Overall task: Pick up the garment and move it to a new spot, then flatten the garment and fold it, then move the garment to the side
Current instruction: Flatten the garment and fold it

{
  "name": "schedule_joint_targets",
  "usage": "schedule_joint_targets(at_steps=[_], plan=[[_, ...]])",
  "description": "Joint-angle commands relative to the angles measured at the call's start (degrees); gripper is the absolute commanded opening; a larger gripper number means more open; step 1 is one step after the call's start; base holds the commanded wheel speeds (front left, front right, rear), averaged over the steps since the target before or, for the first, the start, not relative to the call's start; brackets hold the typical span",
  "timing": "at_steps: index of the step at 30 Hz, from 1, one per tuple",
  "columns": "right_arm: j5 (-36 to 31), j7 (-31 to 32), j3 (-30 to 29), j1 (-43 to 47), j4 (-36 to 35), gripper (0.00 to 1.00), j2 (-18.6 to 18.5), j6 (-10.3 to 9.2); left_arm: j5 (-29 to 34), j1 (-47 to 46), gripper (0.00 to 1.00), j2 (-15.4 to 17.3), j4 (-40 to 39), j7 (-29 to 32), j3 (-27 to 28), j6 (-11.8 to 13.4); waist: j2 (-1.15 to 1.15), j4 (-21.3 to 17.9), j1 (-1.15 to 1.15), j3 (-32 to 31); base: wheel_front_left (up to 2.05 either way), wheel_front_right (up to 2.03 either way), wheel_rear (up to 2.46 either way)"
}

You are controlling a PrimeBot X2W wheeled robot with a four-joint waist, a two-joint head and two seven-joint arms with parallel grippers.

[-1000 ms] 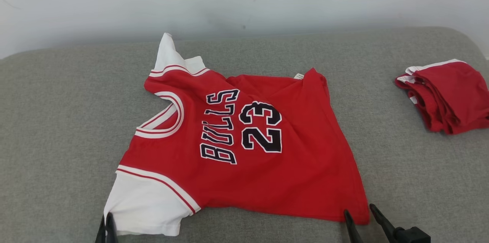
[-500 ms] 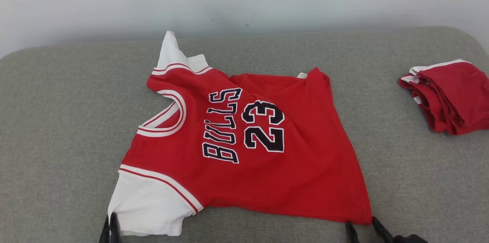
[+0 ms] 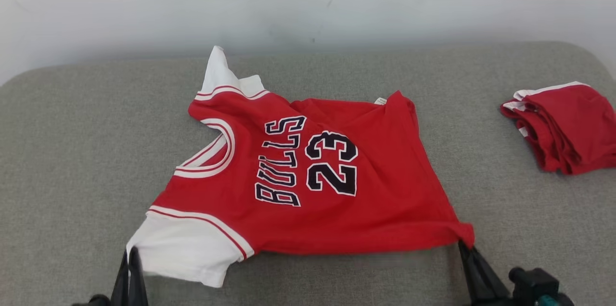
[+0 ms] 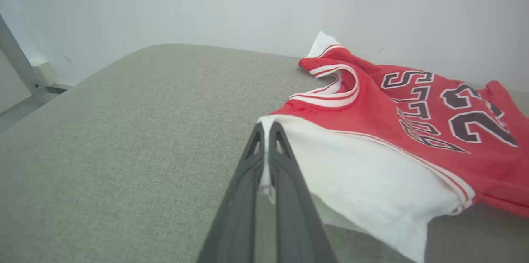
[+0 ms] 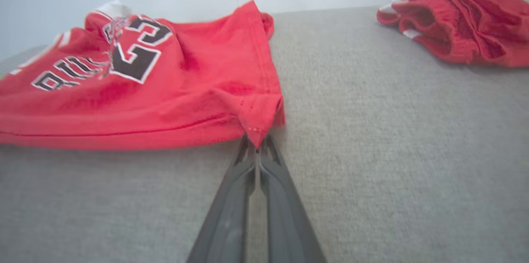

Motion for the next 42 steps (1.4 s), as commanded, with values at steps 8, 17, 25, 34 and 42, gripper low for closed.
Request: schedule_joint_targets(at_steps=[8, 17, 25, 34, 42], plan=[[5.18, -0.02, 0.03, -8.18, -11.36, 0.0, -0.62, -0.16, 4.58, -6.89, 0.0, 2.05, -7.31, -0.18, 3.22, -3.53, 0.0, -0.85, 0.0, -4.68, 0.0, 0.0, 0.0], [9.22, -0.02, 4.56, -32.52, -12.34, 0.0, -7.69, -0.16, 6.89, -31.07, 0.0, 15.87, -1.96, -0.18, -0.47, -6.11, 0.0, -0.32, 0.0, -7.57, 0.0, 0.0, 0.0], [8.05, -0.01, 7.96, -49.48, -6.78, 0.0, -12.62, -0.16, 6.15, -50.84, 0.0, 24.41, 4.67, 2.73, -9.32, -6.02, 0.0, 1.16, 0.0, -6.54, 0.0, 0.0, 0.0], [6.79, -0.01, 12.25, -62.31, 5.23, 0.0, -14.98, -0.16, 3.24, -62.98, 0.0, 27.47, 13.42, 8.04, -15.26, -6.03, 0.0, 2.77, 0.0, 4.18, 0.0, 0.0, 0.0], [3.1, -0.01, 9.63, -76.85, 9.54, 0.0, -13.23, -0.16, 6.85, -75.72, 0.0, 27.18, 18.73, 4.1, -17.88, -4.16, 0.0, 3.35, 0.0, 17.49, 0.0, 0.0, 0.0]])
